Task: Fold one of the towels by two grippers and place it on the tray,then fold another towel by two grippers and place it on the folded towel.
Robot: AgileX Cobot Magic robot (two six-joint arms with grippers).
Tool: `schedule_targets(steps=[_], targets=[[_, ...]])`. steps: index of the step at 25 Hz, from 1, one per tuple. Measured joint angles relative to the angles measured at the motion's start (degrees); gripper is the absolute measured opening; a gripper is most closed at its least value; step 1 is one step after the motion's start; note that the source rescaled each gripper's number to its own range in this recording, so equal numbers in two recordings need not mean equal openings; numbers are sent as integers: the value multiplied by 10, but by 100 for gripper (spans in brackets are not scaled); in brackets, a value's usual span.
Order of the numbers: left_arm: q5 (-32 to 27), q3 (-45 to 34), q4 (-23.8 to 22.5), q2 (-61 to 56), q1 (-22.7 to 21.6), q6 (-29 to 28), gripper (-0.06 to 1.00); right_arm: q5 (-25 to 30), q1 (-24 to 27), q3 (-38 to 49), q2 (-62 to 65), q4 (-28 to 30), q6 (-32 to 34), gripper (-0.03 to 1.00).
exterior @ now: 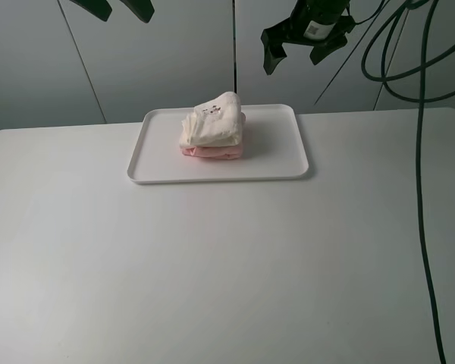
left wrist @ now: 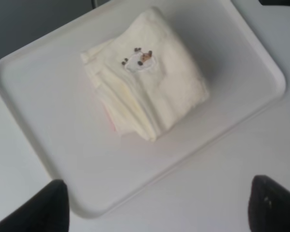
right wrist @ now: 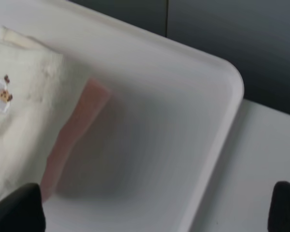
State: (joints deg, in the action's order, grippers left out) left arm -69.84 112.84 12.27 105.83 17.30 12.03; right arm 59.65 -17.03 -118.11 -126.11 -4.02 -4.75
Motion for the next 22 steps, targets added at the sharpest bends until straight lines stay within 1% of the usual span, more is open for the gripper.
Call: schedule_targets(steps=[2, 5, 7, 9, 12, 18, 22], targets=[[-1, -31, 0, -23, -15, 2, 96, -35, 0, 69, 40, 1, 10, 100], [-1, -86, 0, -59, -29, 3, 96, -99, 0, 201, 126, 0, 14, 100], [-1, -125, -2, -91, -30, 4, 96, -136, 0, 286, 206, 3, 15, 100], [6, -162, -2, -134, -30, 5, 96, -157, -1, 366, 287, 21, 19, 100], [32, -220, -2, -204, -30, 5, 96, -166, -1, 482, 416, 44, 24, 100], [56, -364, -3, -357, -30, 2, 96, -160, -1, 672, 671, 46, 28, 100], [70, -465, -5, -471, -30, -15, 96, -152, -1, 763, 827, 46, 32, 100]])
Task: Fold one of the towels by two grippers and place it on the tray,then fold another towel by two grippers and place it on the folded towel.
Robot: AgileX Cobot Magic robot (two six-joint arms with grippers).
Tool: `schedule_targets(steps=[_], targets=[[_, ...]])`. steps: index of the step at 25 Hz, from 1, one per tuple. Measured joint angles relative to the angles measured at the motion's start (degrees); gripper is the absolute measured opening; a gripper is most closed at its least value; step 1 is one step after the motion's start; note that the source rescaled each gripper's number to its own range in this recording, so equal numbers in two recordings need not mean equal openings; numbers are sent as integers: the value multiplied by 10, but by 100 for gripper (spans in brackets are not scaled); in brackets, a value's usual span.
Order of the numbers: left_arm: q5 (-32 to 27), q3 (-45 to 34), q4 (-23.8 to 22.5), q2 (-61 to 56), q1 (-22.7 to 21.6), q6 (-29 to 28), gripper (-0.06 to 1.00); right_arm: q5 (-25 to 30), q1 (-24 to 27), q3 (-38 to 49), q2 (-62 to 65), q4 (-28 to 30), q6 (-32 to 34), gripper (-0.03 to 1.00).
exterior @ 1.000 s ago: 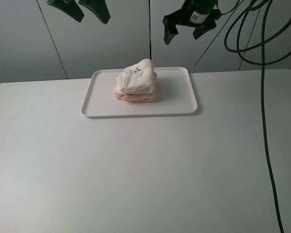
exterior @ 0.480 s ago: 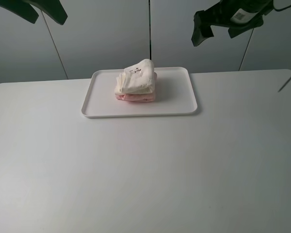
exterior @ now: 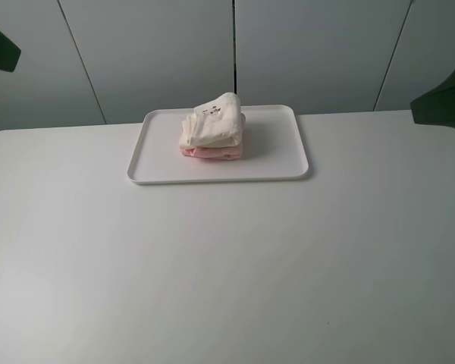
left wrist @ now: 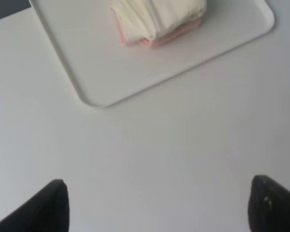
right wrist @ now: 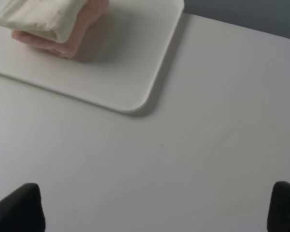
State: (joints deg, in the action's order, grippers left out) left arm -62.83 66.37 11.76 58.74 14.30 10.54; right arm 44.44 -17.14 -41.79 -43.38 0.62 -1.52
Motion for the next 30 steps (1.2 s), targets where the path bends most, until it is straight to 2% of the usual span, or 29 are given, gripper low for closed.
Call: schedule_targets(steps=[7, 16, 22, 26, 30], targets=[[3, -173, -38, -216, 0, -48, 96, 105, 0, 60, 199, 0, 2, 100], [3, -295, -52, -477, 0, -76, 96, 192, 0, 71, 352, 1, -6, 100], [-10, -341, -54, -578, 0, -85, 96, 200, 0, 82, 418, -6, -21, 100], [-3, -364, -55, -586, 0, -91, 96, 195, 0, 123, 433, -37, -46, 100], [5, -369, -70, -587, 0, -114, 96, 188, 0, 124, 434, -47, -58, 100]])
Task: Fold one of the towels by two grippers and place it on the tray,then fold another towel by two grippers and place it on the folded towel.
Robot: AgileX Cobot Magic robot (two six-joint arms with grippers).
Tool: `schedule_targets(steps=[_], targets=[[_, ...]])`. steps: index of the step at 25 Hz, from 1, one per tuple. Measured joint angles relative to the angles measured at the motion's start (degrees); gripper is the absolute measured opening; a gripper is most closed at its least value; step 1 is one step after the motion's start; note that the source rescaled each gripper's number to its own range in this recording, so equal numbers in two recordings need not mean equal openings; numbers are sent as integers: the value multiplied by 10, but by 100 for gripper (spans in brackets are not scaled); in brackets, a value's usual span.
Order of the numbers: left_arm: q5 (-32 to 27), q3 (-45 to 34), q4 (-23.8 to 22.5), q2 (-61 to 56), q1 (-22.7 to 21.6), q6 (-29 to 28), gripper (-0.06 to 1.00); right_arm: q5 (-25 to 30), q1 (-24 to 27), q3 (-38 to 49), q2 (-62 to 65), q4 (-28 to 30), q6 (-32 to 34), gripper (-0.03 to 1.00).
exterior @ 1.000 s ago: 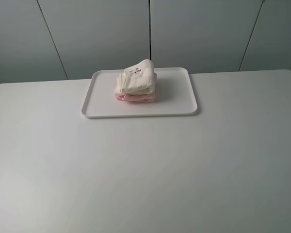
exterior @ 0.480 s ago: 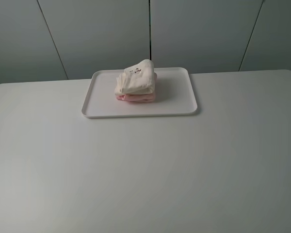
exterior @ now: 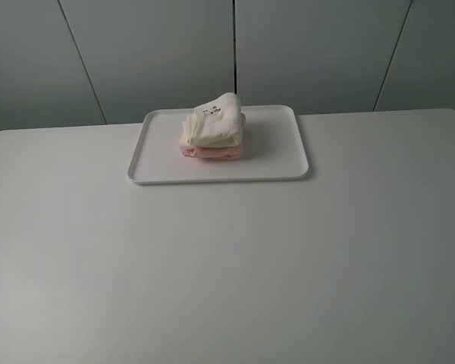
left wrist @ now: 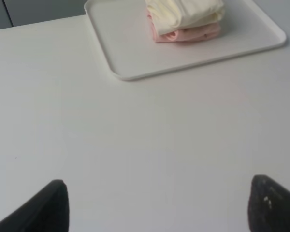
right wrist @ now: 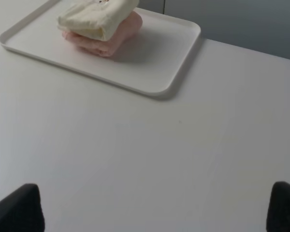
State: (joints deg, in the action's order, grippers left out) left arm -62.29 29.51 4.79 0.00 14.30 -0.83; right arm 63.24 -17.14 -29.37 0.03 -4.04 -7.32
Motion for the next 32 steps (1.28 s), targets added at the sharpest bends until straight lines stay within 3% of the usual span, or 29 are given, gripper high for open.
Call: schedule_targets(steps=[9, 14, 22, 32], targets=[[2, -1, -10, 0, 0, -13, 96, -1, 0, 0, 0, -6, -1, 100], [2, -1, -10, 0, -14, -11, 96, -2, 2, 0, 0, -41, 20, 100], [2, -1, -10, 0, -137, -8, 96, -4, 135, 0, 0, -53, 20, 100], [2, -1, -10, 0, -153, -7, 96, -4, 152, 0, 0, -41, -8, 100]])
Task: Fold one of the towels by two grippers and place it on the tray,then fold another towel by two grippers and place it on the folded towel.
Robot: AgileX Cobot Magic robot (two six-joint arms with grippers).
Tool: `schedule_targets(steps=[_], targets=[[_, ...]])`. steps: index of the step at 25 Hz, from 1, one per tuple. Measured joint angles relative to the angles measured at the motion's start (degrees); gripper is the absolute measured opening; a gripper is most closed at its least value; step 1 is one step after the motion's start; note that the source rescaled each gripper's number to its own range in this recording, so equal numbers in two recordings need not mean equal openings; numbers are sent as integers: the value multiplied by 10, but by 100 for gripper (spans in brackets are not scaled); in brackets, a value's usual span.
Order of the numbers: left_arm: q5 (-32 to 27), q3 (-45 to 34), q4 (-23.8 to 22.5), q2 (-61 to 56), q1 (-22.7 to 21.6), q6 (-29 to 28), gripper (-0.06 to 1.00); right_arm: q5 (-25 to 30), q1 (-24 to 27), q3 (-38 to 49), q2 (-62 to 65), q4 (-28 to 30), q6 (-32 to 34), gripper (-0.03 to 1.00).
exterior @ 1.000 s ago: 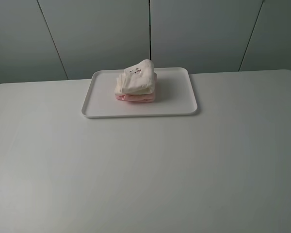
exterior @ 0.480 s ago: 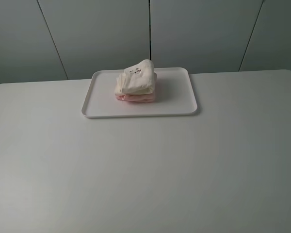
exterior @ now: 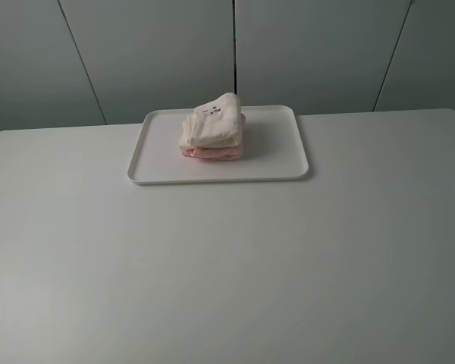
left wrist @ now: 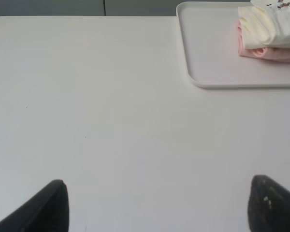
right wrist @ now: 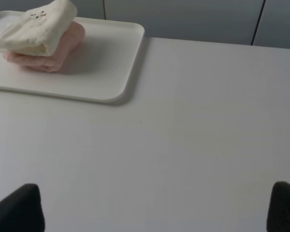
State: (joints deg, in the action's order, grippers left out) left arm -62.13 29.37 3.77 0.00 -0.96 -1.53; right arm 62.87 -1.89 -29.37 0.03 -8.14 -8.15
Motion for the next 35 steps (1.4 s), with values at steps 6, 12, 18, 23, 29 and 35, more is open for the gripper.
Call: schedule_targets(steps=[6, 12, 18, 23, 29, 35], targets=[[0, 0, 0, 0, 0, 1, 96, 0, 0, 0, 0, -1, 1, 100], [0, 0, 0, 0, 0, 1, 96, 0, 0, 0, 0, -1, 2, 100], [0, 0, 0, 0, 0, 6, 96, 0, 0, 0, 0, -1, 2, 100], [0, 0, 0, 0, 0, 6, 96, 0, 0, 0, 0, -1, 2, 100], [0, 0, 0, 0, 0, 7, 96, 0, 0, 0, 0, -1, 2, 100], [0, 0, -1, 0, -13, 7, 96, 0, 4, 0, 0, -4, 2, 100]])
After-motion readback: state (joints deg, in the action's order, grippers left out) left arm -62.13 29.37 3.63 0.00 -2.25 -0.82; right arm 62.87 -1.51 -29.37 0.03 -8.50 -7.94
